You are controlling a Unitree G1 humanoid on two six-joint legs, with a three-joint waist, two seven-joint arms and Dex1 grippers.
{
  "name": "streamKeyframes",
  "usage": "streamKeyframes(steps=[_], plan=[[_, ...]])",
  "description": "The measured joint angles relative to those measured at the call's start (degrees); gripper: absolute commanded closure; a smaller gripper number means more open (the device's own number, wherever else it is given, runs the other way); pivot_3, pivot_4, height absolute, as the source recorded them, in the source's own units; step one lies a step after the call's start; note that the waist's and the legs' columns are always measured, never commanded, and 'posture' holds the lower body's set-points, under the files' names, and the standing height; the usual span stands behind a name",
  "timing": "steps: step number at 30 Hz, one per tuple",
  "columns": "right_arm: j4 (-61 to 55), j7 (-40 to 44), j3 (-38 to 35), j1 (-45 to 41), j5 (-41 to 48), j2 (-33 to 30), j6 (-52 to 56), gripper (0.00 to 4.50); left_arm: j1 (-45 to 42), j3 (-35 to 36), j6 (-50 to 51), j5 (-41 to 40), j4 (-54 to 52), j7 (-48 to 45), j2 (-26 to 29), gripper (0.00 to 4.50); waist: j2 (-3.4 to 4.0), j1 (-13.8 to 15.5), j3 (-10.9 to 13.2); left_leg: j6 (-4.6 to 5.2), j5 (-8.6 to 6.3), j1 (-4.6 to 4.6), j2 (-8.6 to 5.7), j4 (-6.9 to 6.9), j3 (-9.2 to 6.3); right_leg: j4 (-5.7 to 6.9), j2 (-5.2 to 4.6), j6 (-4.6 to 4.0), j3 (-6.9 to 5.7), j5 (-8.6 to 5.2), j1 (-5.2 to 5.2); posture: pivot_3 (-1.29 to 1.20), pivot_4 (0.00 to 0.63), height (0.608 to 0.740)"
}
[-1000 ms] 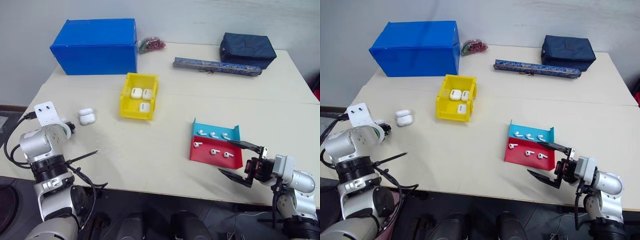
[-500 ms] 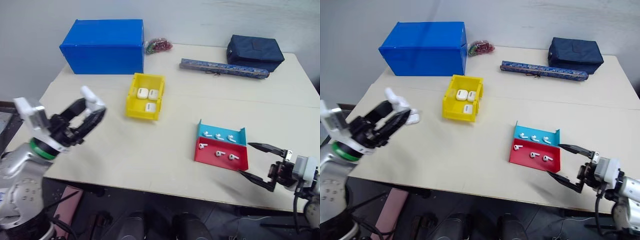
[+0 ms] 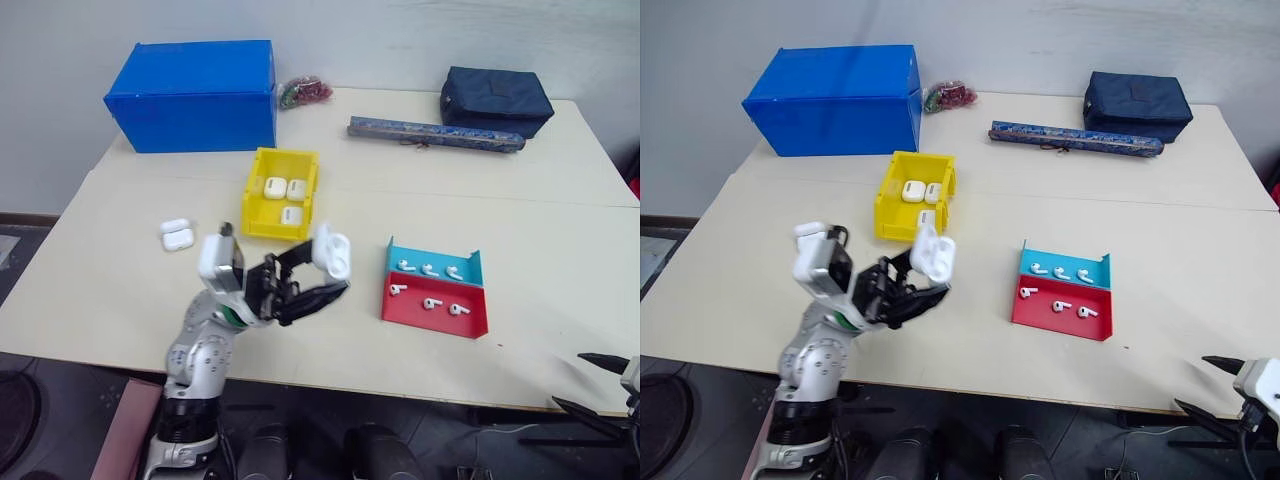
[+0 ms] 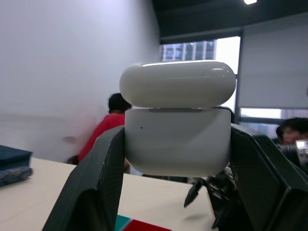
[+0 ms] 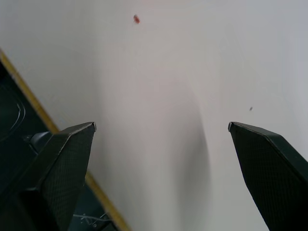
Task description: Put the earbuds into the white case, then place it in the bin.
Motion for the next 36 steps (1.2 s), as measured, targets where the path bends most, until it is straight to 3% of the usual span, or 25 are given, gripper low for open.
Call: streamKeyframes(steps=[6,11,14,20,29,36], plan=[[-15.4,-1.6,0.6,-7.9,6.3,-6.1,15.6,0.0,-0.2,-2.9,-4.7,1.0,2.2,-2.6,-0.9,1.73,0.01,-0.8,0.0,-0.09,0.05,0.03,0.05,-0.01,-0.02,0.13,0.09,0.03,0.07,0.01,-0.04,0.0,0.15,0.74],[-28.2,-4.1,7.7,-18.2,13.9,-15.7,35.3,0.0,3.6,-3.8,-5.5,1.0,2.4,-4.4,0.6,1.73,0.01,-0.4,0.0,-0.1,0.07,-0.04,0.11,0.09,-0.26,0.13,0.13,0.03,-0.01,0.02,-0.22,0.0,0.15,0.74],[-32.5,-5.4,12.9,-23.1,16.2,-18.3,43.1,0.58,5.4,-4.7,-7.0,1.9,2.4,-4.2,0.7,1.73,-0.01,0.9,0.0,0.02,0.0,-0.16,0.06,0.16,-0.43,0.0,0.09,0.06,-0.02,0.03,-0.2,0.0,0.15,0.74],[-34.1,-10.2,25.0,-33.4,12.0,-19.3,50.2,2.65,6.8,-5.8,-9.2,3.1,2.3,-2.9,0.7,1.73,-0.01,0.9,0.0,0.21,-0.08,-0.33,-0.02,0.23,-0.47,-0.24,-0.04,0.16,-0.03,0.08,-0.21,0.0,0.15,0.74],[-32.6,-12.0,38.4,-42.0,3.5,-19.3,55.7,2.65,7.9,-5.9,-10.8,3.7,2.3,-2.2,2.2,1.73,-0.01,0.6,0.0,0.18,-0.06,-0.31,-0.02,0.18,-0.48,-0.09,-0.05,0.16,-0.04,0.08,-0.29,0.0,0.15,0.74],[-30.2,-12.1,44.0,-47.3,-1.3,-17.8,57.0,2.65,8.0,-6.4,-11.6,4.0,2.4,-2.3,2.6,1.73,0.0,0.5,0.0,0.18,-0.06,-0.31,-0.02,0.18,-0.48,-0.05,-0.07,0.16,-0.05,0.08,-0.33,0.0,0.15,0.74]])
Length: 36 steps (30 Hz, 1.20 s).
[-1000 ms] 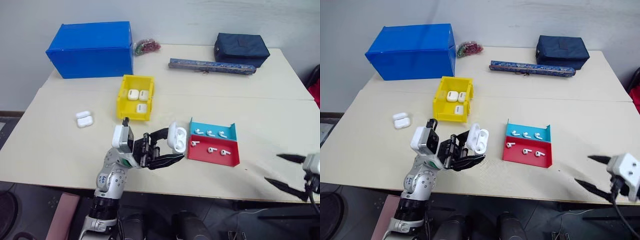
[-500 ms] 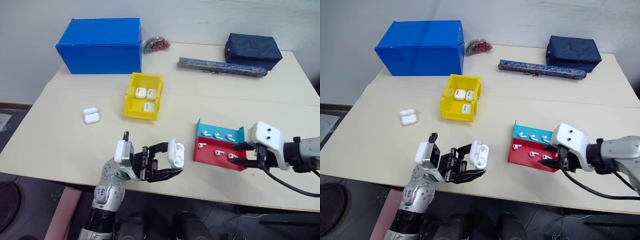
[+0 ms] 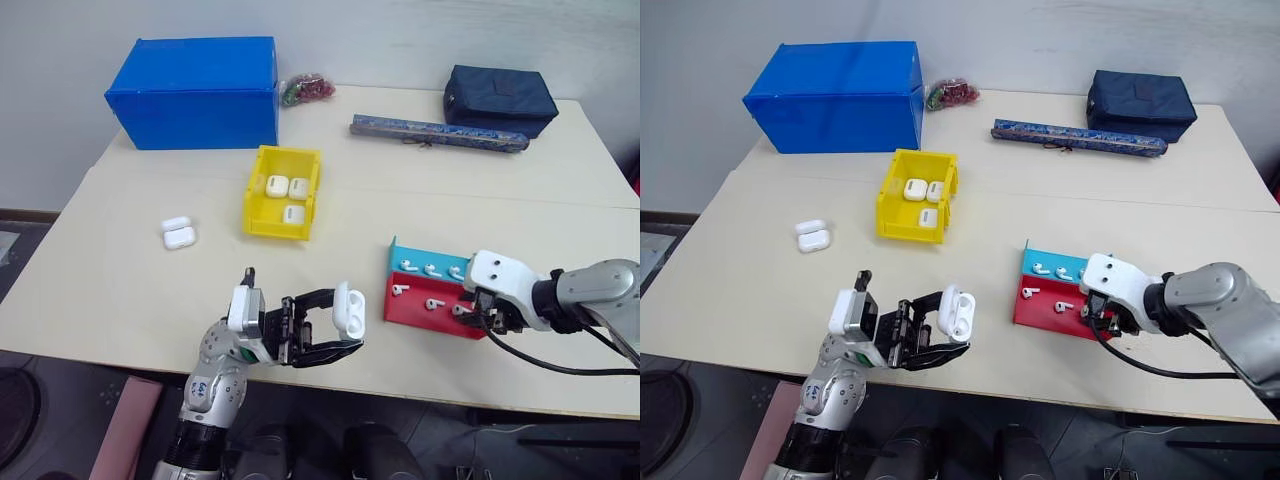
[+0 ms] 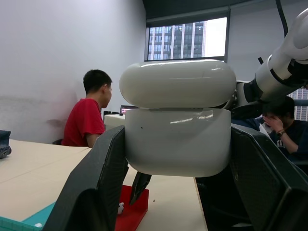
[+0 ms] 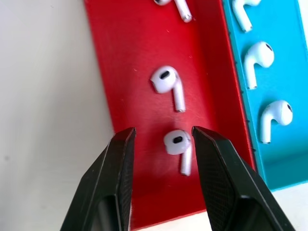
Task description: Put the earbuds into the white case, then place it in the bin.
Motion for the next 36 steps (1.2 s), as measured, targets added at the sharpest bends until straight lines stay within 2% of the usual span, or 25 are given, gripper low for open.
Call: streamKeyframes(steps=[12,36], plan=[[3.1,2.3,5.5,-2.8,-6.1,1.2,-0.2,2.65,-0.1,-1.0,-1.8,0.3,1.1,-0.1,0.3,1.73,0.0,0.0,0.0,0.0,0.0,0.0,0.0,-0.02,-0.01,0.01,-0.02,0.0,-0.04,0.0,-0.01,0.0,0.15,0.74],[6.5,4.3,5.6,-4.4,-10.3,4.6,-1.3,2.65,0.4,-1.0,-2.4,0.3,1.8,-0.5,2.4,1.73,0.01,-0.1,0.0,0.0,0.0,0.02,0.0,-0.01,-0.02,0.03,-0.03,0.0,-0.05,0.0,0.01,0.0,0.15,0.74]])
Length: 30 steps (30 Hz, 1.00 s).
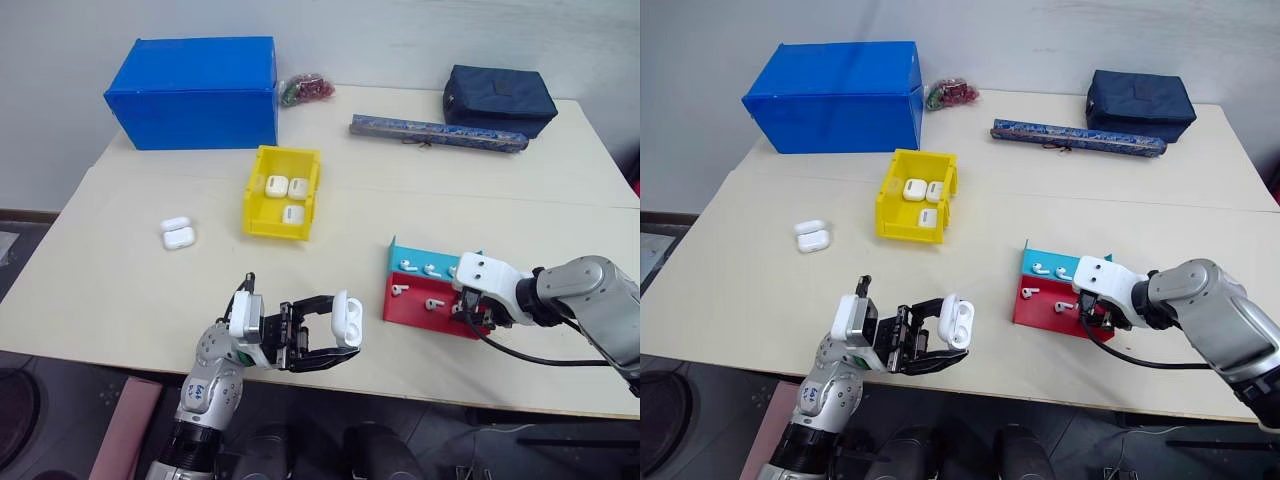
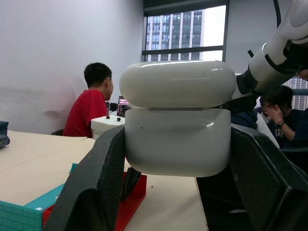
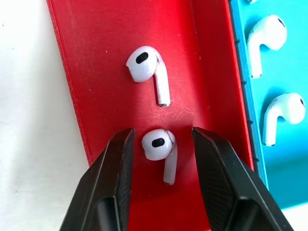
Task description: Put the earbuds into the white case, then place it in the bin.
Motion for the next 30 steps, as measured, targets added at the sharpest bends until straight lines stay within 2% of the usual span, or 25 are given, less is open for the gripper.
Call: streamKeyframes(steps=[14,17,19,20,30], plan=[[0.9,2.5,0.0,-0.3,-1.7,0.0,-0.2,2.65,0.0,-0.5,0.1,0.0,-0.5,1.6,0.2,1.73,0.0,0.0,0.0,0.0,0.0,0.01,0.0,0.0,-0.01,-0.02,-0.01,0.0,-0.01,0.0,0.02,0.0,0.15,0.74],[1.0,2.8,0.0,-0.3,-1.8,0.0,-0.1,3.23,0.0,-0.5,0.1,0.0,-0.6,1.7,0.3,1.73,0.0,0.0,0.0,0.0,0.0,0.02,0.0,0.0,-0.01,-0.02,-0.01,0.0,-0.01,0.0,0.03,0.0,0.15,0.74],[1.0,2.9,0.0,-0.3,-1.8,0.2,-0.1,3.88,0.0,-0.5,0.2,0.0,-0.8,1.8,0.4,1.73,0.0,0.0,0.0,0.0,0.0,0.02,0.0,0.0,-0.01,-0.02,-0.01,0.0,-0.01,0.0,0.03,0.0,0.15,0.74],[1.0,2.9,0.0,-0.3,-1.8,0.2,-0.2,4.06,0.0,-0.5,0.2,0.0,-1.0,1.8,0.5,1.73,0.0,0.0,0.0,0.0,0.0,0.02,0.0,0.0,-0.01,-0.02,-0.01,0.0,-0.01,0.0,0.04,0.0,0.15,0.74],[1.3,3.1,-1.2,0.4,-1.3,0.8,-1.1,4.06,-0.2,-0.6,0.7,0.0,-2.1,2.3,0.4,1.73,-0.01,-0.1,0.0,0.0,0.0,0.08,0.0,-0.01,0.0,-0.01,-0.01,0.0,-0.01,0.0,0.08,0.0,0.15,0.74]])
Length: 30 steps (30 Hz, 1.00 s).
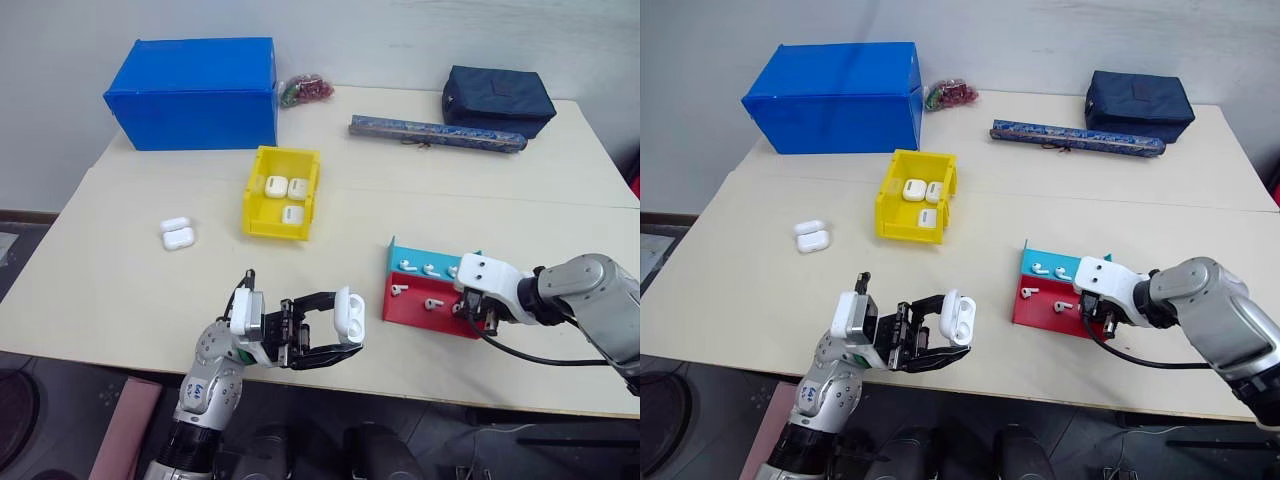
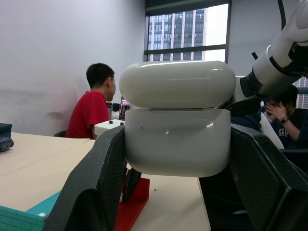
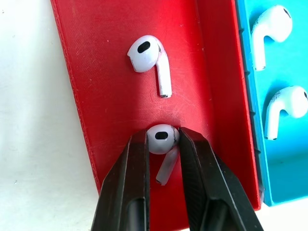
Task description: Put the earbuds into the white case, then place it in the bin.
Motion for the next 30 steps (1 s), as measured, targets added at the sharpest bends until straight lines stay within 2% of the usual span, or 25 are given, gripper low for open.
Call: streamKeyframes(steps=[2,4,8,10,12,13,18,30], plan=[[0.3,1.0,-2.7,1.7,2.2,0.5,-1.3,4.06,-0.3,-0.1,0.2,-0.2,-0.1,-0.1,-0.2,1.73,0.0,0.1,0.0,0.0,0.0,-0.03,0.0,-0.03,0.0,0.0,0.0,0.0,0.0,0.0,-0.03,0.0,0.15,0.74],[0.7,2.7,-8.5,4.3,6.1,2.3,-5.4,4.06,-0.8,-0.6,1.0,-1.0,-0.3,-0.7,-0.4,1.73,-0.01,0.2,0.0,0.0,0.0,-0.05,0.0,-0.04,0.0,-0.01,0.01,0.0,-0.04,0.0,-0.04,0.0,0.15,0.74],[-1.3,7.2,-23.9,11.2,17.0,7.4,-13.7,4.06,-2.3,-2.0,5.2,-3.7,-0.6,-1.7,-0.8,1.73,-0.03,0.6,0.0,0.01,0.0,-0.08,-0.01,-0.04,-0.1,-0.03,0.02,0.06,-0.18,0.03,0.02,0.0,0.15,0.74],[-5.1,7.3,-30.7,14.4,25.6,15.2,-16.2,4.06,-3.5,-2.0,7.3,-5.6,-0.6,-2.3,-1.0,1.73,-0.1,0.4,0.1,0.0,0.0,-0.09,0.0,-0.02,-0.13,-0.01,0.03,0.08,-0.22,0.04,0.04,0.0,0.15,0.74],[-6.8,6.2,-33.1,14.8,30.0,20.0,-17.6,4.06,-4.5,-2.1,8.4,-6.3,-0.5,-2.7,-1.5,1.73,-0.09,0.1,0.1,0.0,0.01,-0.09,0.0,0.0,-0.07,-0.01,0.03,0.07,-0.18,0.04,0.04,0.0,0.15,0.74],[-8.6,2.7,-35.3,14.6,34.3,24.0,-17.6,4.06,-5.4,-2.0,9.6,-7.4,-0.4,-2.8,-2.3,1.73,-0.09,0.0,0.1,0.01,0.04,-0.07,0.0,0.02,-0.07,0.02,0.03,0.07,-0.17,0.04,0.05,0.0,0.15,0.74],[-16.6,-10.0,-35.3,11.7,46.8,32.2,-15.8,4.06,-8.9,-0.8,13.4,-10.0,0.4,-2.2,-3.8,1.73,-0.09,-0.3,0.1,0.02,0.08,-0.04,-0.01,-0.01,-0.09,0.1,0.02,0.07,-0.15,0.04,0.03,0.0,0.15,0.74],[-21.0,-11.2,-25.6,11.6,47.1,36.6,-21.8,4.06,-11.4,0.7,15.0,-10.0,2.3,-1.7,-5.1,1.73,-0.09,0.0,0.1,-0.02,0.1,-0.05,-0.04,-0.08,-0.09,0.03,0.01,0.07,-0.15,0.04,0.0,0.0,0.15,0.74]])
